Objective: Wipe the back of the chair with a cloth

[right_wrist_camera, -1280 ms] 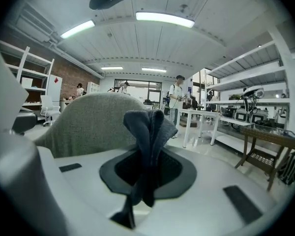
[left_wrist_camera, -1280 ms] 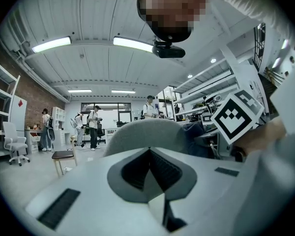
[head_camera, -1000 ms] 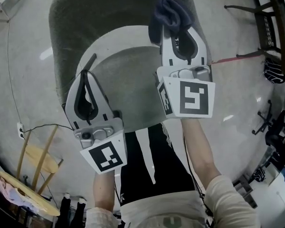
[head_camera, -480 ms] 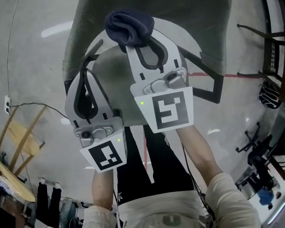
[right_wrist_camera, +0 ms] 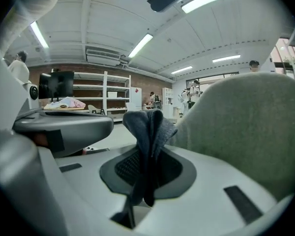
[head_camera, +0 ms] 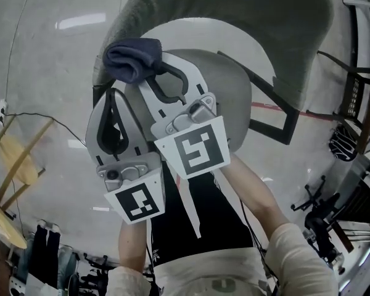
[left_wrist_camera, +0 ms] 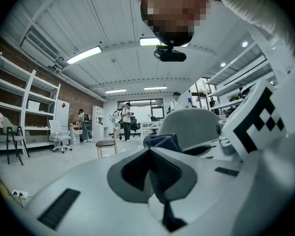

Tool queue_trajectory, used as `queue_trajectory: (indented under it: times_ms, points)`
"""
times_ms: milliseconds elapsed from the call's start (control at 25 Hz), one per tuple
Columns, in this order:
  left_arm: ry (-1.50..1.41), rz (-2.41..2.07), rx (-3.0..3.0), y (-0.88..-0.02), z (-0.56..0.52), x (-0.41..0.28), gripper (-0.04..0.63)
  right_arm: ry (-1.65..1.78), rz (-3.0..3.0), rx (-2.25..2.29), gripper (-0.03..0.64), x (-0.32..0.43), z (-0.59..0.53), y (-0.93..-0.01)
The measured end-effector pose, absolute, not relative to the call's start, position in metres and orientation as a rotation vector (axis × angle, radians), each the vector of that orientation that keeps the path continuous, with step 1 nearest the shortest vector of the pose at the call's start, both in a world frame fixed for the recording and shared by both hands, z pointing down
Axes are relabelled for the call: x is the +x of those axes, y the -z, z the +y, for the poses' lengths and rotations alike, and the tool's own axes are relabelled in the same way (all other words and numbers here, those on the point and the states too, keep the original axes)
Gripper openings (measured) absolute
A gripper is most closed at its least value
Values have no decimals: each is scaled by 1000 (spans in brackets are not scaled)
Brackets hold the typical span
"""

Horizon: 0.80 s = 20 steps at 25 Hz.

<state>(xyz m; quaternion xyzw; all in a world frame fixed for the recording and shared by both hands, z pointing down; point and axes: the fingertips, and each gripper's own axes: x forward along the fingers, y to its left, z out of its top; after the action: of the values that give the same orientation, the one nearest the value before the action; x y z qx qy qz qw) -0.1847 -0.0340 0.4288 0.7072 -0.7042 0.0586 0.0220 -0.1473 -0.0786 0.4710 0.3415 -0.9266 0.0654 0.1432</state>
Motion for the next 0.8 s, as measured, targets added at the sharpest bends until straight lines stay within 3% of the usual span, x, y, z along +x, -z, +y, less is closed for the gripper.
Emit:
queue_trajectory:
  times_ms: [800]
  points:
    - [-153, -2155, 2184, -441, -31, -183, 15, -158, -2688, 895, 60, -175, -95, -495]
